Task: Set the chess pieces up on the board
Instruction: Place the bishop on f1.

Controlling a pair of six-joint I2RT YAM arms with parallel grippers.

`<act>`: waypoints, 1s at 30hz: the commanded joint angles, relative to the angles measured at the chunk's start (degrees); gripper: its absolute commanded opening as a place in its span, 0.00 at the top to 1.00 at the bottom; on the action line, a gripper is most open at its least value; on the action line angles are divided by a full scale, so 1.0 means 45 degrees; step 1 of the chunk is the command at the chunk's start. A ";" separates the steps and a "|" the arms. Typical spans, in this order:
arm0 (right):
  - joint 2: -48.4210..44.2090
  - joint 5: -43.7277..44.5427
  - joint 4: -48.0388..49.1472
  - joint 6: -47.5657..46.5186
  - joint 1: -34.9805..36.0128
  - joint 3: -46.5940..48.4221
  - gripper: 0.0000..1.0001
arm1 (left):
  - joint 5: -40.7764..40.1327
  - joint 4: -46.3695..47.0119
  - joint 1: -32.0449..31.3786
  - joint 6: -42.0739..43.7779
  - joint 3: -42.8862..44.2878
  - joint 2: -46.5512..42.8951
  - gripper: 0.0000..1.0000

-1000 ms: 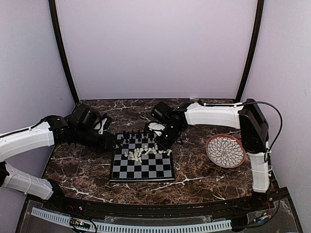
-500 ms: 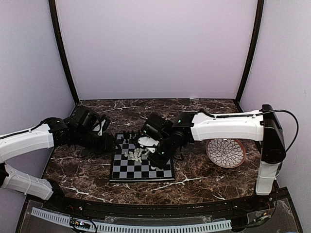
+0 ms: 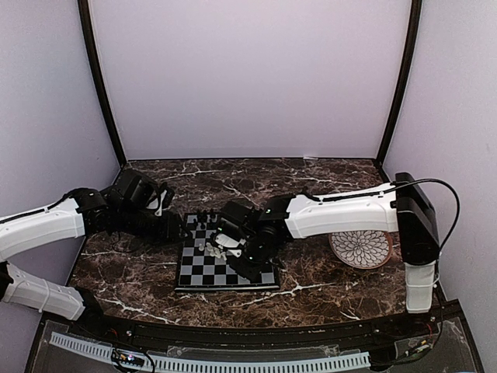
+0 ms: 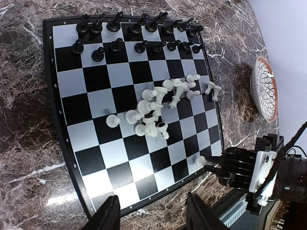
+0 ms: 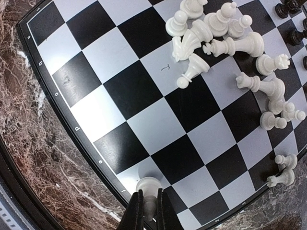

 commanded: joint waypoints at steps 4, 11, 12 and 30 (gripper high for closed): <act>0.0163 -0.0082 0.0428 0.0121 0.0112 0.0180 1.00 | -0.0157 -0.0002 -0.0020 -0.0023 -0.0082 -0.0089 0.51; 0.0347 -0.0350 0.0352 0.0071 0.0112 0.0265 1.00 | -0.0121 0.0015 -0.0020 0.0014 -0.0088 0.0028 0.51; 0.0379 -0.0379 0.0339 0.0071 0.0112 0.0247 1.00 | -0.0129 0.0015 -0.0020 0.0017 -0.0088 0.0034 0.51; -0.0279 -0.0250 0.0070 -0.0006 0.0083 0.0470 0.78 | -0.0086 0.0185 -0.0020 -0.0158 -0.0250 -0.0049 0.51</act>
